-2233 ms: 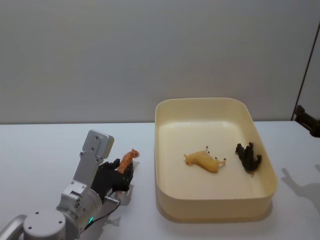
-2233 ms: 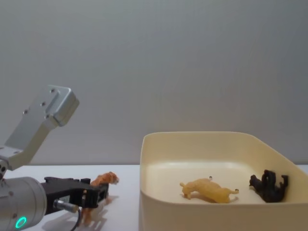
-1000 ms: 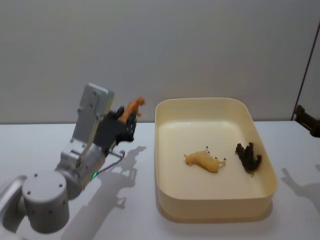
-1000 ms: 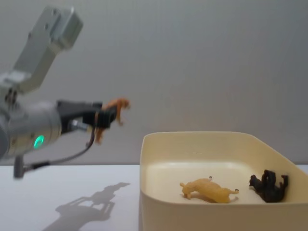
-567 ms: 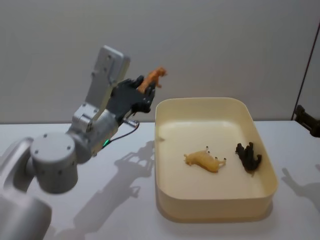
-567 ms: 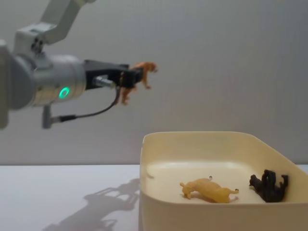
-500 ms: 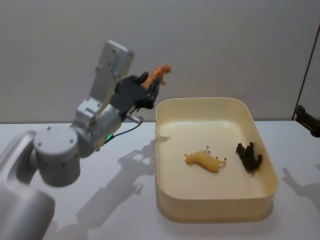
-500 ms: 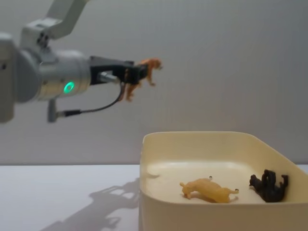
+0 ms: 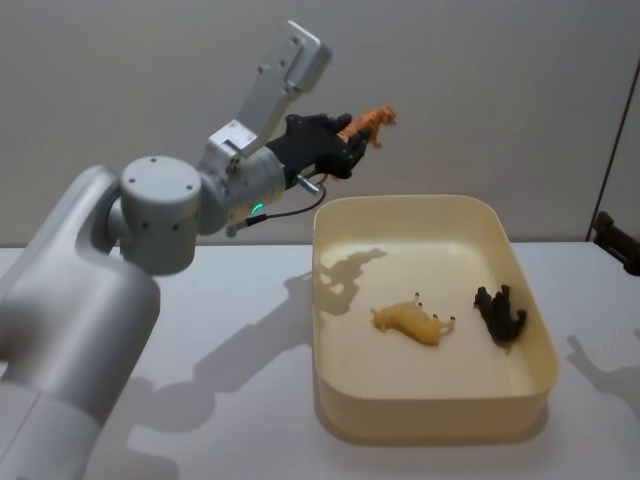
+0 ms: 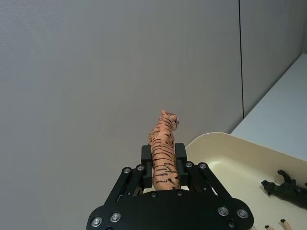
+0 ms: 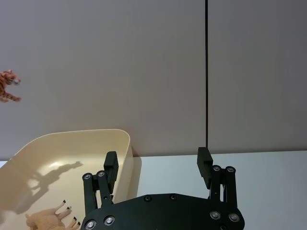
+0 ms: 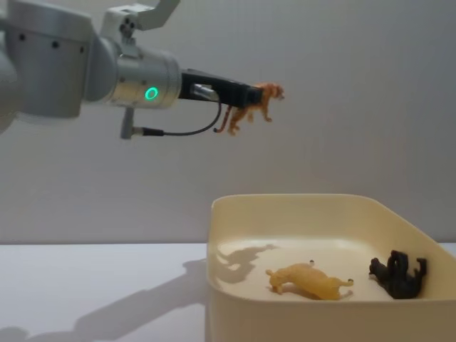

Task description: Pick up the toy alternately with two hands and place it into the central storage box.

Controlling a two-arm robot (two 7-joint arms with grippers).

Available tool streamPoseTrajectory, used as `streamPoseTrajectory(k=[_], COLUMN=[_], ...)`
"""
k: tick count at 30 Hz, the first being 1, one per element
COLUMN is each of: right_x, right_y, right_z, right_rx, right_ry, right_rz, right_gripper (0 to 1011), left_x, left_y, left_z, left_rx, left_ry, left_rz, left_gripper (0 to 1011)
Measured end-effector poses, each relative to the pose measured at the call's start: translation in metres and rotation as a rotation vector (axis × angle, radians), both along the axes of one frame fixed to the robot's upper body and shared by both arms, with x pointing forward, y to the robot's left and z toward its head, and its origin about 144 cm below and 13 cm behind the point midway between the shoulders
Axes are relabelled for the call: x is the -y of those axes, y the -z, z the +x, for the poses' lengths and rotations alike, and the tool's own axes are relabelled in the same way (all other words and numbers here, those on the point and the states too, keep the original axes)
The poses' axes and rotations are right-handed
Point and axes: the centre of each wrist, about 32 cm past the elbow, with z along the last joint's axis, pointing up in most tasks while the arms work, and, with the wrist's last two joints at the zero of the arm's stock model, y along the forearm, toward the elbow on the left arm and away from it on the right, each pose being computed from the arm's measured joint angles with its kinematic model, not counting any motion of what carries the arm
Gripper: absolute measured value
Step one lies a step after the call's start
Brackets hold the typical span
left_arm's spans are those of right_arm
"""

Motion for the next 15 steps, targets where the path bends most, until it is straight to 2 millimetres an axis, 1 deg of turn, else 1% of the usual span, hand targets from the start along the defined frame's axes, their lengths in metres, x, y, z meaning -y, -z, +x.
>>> streamPoseTrajectory(k=[1, 2, 5, 15], right_x=[0.000, 0.000, 0.000, 0.000], right_y=[0.000, 0.000, 0.000, 0.000], right_z=[0.000, 0.000, 0.000, 0.000], right_rx=[0.000, 0.000, 0.000, 0.000], right_ry=[0.000, 0.000, 0.000, 0.000], right_rz=[0.000, 0.000, 0.000, 0.000], right_gripper=[1001, 1001, 1001, 1001], left_x=[0.000, 0.002, 0.005, 0.007], left_y=[0.000, -0.004, -0.009, -0.020], left_z=[0.000, 0.006, 0.013, 0.025], left_rx=[0.000, -0.011, -0.031, -0.098], left_ry=[0.000, 0.010, 0.027, 0.092], left_rz=[0.000, 0.009, 0.026, 0.059], left_gripper=[263, 263, 263, 263])
